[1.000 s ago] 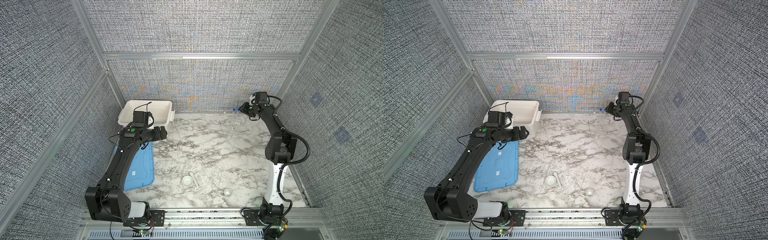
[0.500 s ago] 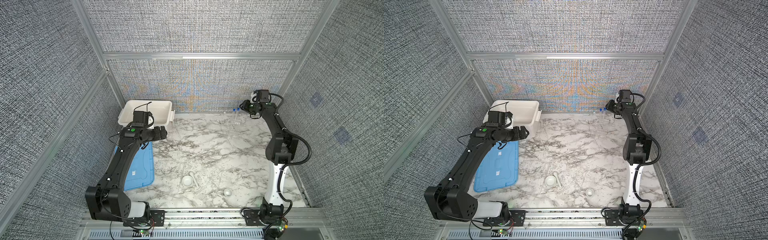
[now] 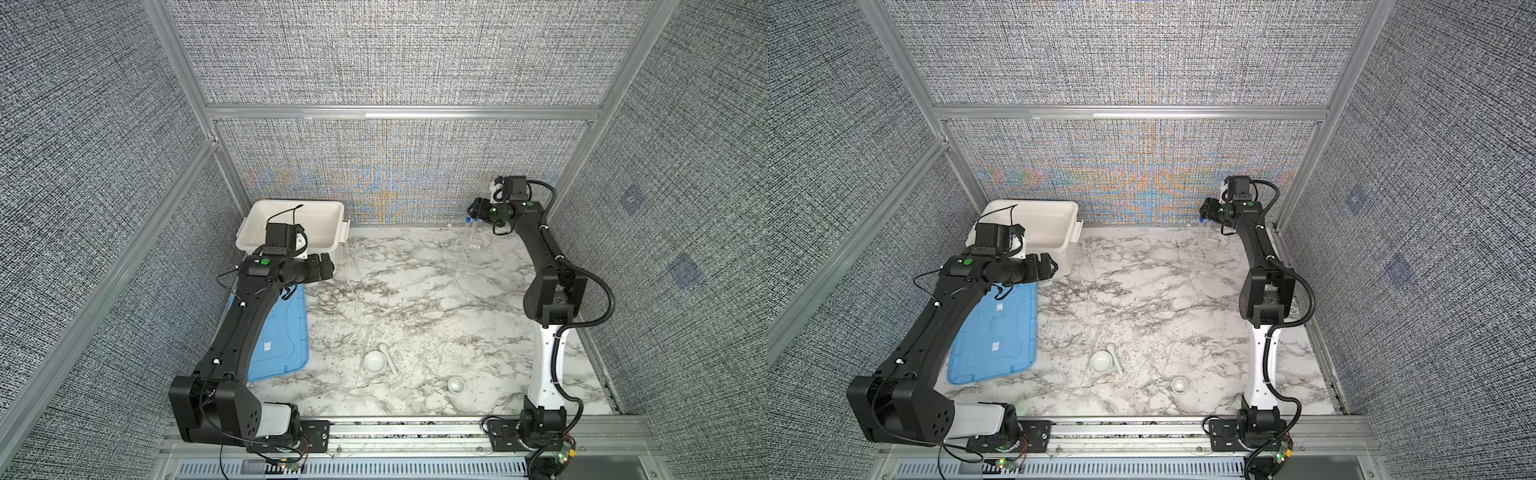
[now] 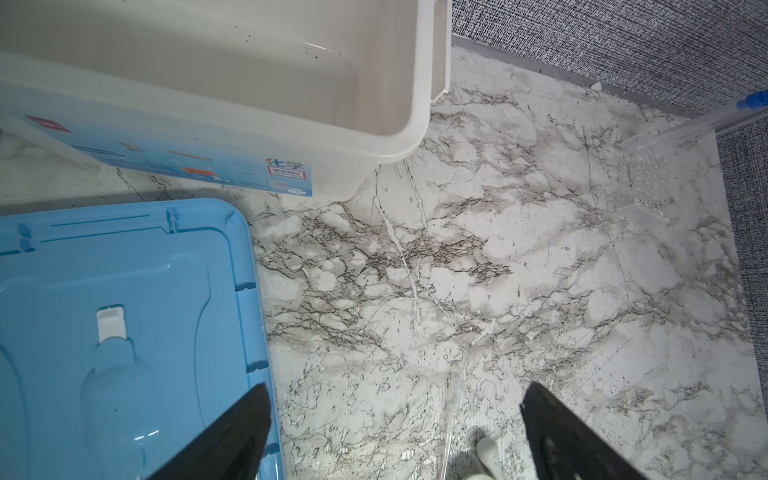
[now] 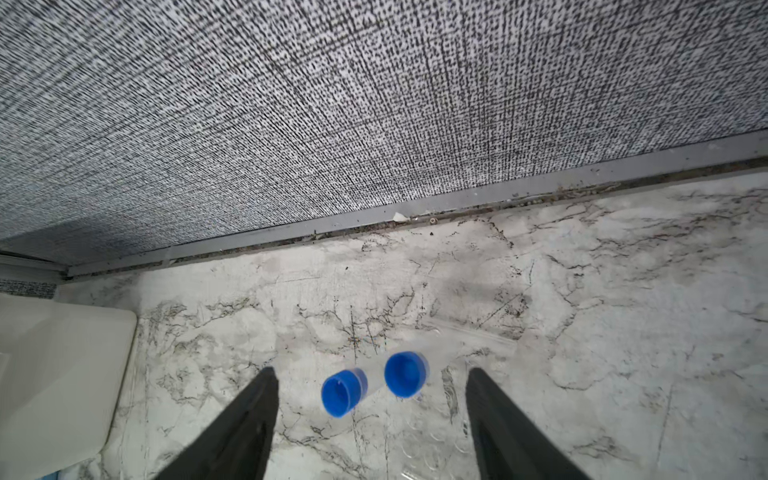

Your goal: Organize the chemistry lab equipment

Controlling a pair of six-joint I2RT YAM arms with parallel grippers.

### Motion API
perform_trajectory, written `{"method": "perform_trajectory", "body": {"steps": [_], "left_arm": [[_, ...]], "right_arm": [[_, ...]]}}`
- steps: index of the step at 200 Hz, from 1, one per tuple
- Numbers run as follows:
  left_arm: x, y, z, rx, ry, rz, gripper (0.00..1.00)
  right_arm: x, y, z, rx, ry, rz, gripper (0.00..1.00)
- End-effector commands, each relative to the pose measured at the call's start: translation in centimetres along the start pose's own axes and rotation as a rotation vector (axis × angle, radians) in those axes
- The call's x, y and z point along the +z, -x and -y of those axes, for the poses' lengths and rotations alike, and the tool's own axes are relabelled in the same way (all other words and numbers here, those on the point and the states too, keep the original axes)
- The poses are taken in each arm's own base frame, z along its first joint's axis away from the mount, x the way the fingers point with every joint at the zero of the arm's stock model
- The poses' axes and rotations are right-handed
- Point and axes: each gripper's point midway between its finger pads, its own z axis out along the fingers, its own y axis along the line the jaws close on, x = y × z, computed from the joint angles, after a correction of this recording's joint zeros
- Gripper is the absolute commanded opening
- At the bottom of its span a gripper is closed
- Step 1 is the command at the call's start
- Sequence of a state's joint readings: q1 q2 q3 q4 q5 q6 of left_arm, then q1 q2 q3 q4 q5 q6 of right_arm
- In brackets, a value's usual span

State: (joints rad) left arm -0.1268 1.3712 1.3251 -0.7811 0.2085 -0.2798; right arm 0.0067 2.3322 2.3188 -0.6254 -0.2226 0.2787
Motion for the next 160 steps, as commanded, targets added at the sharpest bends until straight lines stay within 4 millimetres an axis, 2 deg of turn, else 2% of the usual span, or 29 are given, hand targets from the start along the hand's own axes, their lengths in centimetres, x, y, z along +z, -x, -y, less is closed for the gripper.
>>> {"method": "perform_trajectory", "body": {"steps": [1, 77, 100, 160], "left_arm": [[-0.2, 0.3, -0.1, 0.010, 0.006, 0.016, 0.95], [0.1, 0.2, -0.2, 0.005, 0.006, 0.011, 0.95], [0.2, 0.2, -0.2, 0.007, 0.007, 0.010, 0.95], [0.2, 0.2, -0.2, 0.013, 0.012, 0.006, 0.95]], "right_arm": [[0.0, -0.4, 0.9, -0.022, -0.052, -0.013, 0.74], [0.3, -1.0, 0.6, -0.032, -0.031, -0.029, 0.76], [0.6, -1.2, 1.1, -0.023, -0.051, -0.030, 0.78], [2.1, -1.8, 2.1, 0.004, -0.078, -0.041, 0.79]]}}
